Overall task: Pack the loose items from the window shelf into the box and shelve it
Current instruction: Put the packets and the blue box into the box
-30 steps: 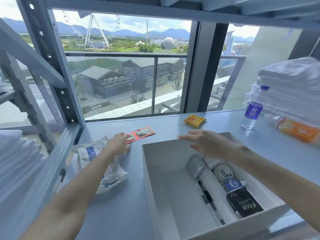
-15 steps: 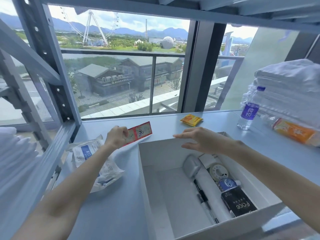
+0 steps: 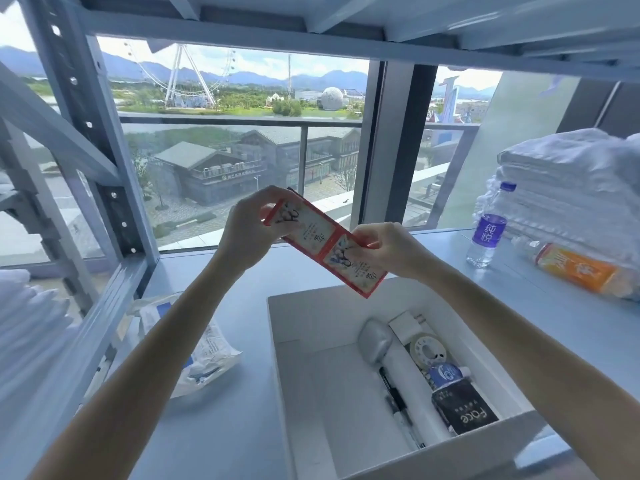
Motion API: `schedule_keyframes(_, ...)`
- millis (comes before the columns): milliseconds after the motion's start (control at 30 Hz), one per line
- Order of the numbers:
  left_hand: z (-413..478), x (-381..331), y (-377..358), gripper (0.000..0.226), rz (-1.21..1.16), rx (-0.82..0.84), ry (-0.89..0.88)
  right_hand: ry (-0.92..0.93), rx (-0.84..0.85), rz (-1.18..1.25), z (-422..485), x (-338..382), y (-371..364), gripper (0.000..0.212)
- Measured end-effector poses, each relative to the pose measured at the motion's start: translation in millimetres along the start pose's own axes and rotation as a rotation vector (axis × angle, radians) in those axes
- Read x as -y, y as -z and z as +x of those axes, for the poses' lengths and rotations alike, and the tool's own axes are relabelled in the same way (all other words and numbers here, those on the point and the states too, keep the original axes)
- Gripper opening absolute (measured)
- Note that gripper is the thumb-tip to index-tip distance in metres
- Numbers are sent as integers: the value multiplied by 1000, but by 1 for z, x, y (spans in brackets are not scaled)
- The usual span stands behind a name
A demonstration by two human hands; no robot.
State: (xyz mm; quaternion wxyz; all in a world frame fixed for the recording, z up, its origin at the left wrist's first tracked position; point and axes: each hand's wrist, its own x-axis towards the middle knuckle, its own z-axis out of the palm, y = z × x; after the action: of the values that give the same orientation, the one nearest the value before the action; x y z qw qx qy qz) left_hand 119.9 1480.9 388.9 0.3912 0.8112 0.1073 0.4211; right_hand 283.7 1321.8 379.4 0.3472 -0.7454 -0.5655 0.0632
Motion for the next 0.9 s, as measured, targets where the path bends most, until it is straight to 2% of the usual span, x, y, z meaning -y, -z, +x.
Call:
schedule_keyframes(67, -3, 5, -8, 27, 136, -27, 34, -23, 7, 107, -9, -2, 2, 18)
schedule_keyframes(167, -12, 14, -21, 31, 375, 144, 40, -16, -28, 241, -20, -4, 1, 10)
schedule_keyframes(233, -21, 10, -31, 37, 316, 244, 61, 6, -91, 189, -23, -5, 1, 9)
schedule_keyframes(300, -28, -2, -40, 44, 137, 335, 94, 56, -174, 135, -24, -6, 2, 11)
schedule_keyframes(367, -32, -9, -49, 34, 34, 388, 114, 95, -233, 155, -24, -5, 4, 13)
schedule_keyframes(467, -33, -11, -61, 10, 44, 262, 85, 141, -341, 82, -26, -2, 4, 13)
schedule_keyframes(533, -34, -15, -65, 3, 83, 203, 106, 137, -411, 28, -29, -1, 6, 23)
schedule_keyframes(600, -33, -15, -66, 5, 36, 226, 140, 62, -361, 22, -36, 2, 11, 35)
schedule_keyframes(700, -36, -16, -70, 6, 5, 329, 130, 2, -136, -85, -52, 3, 20, 33)
schedule_keyframes(800, -44, -11, -80, 23, 308, 397, -21, -58, -23, -270, -69, -5, 31, 26)
schedule_keyframes(900, -50, 3, -87, 51, 677, 517, -95, -234, 77, -670, -78, -23, 39, 22)
